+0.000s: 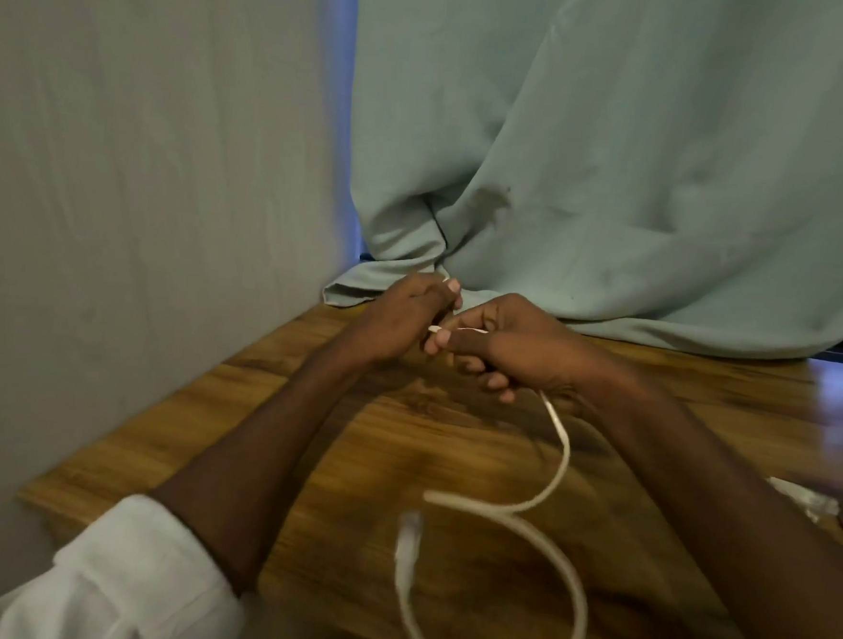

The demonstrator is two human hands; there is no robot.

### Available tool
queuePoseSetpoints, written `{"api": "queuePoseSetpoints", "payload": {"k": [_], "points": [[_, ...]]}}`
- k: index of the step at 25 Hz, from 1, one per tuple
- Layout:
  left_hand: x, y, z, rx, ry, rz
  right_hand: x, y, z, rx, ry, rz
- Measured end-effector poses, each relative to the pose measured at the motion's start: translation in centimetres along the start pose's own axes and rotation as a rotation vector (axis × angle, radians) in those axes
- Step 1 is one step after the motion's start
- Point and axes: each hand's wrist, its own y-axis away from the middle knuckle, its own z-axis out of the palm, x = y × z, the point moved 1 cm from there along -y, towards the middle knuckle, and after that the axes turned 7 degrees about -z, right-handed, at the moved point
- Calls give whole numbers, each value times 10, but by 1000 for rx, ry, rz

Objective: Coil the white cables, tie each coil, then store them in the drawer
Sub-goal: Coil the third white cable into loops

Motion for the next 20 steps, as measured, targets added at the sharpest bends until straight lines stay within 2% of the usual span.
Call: {"api": "queuePoseSetpoints", "payload": {"k": [4, 7, 9, 11, 14, 17, 20], "points": [[13, 4, 4, -229, 408, -208, -1, 0, -16, 186, -236, -36], [21, 8, 6, -400, 550, -183, 8, -3, -30, 393, -414, -81], [27, 9, 7, -445, 641, -158, 17, -7, -34, 425, -475, -103], [30, 8, 3, -470, 854, -175, 24, -11, -35, 477, -413, -112], [28, 3, -10, -420, 1133, -151, 32, -11, -31, 545, -135, -134], [24, 2, -19, -355, 1186, -174, 38, -15, -24, 592, 44, -168], [17, -1, -22, -394, 1130, -223, 42, -23, -30, 794, 66, -211]]}}
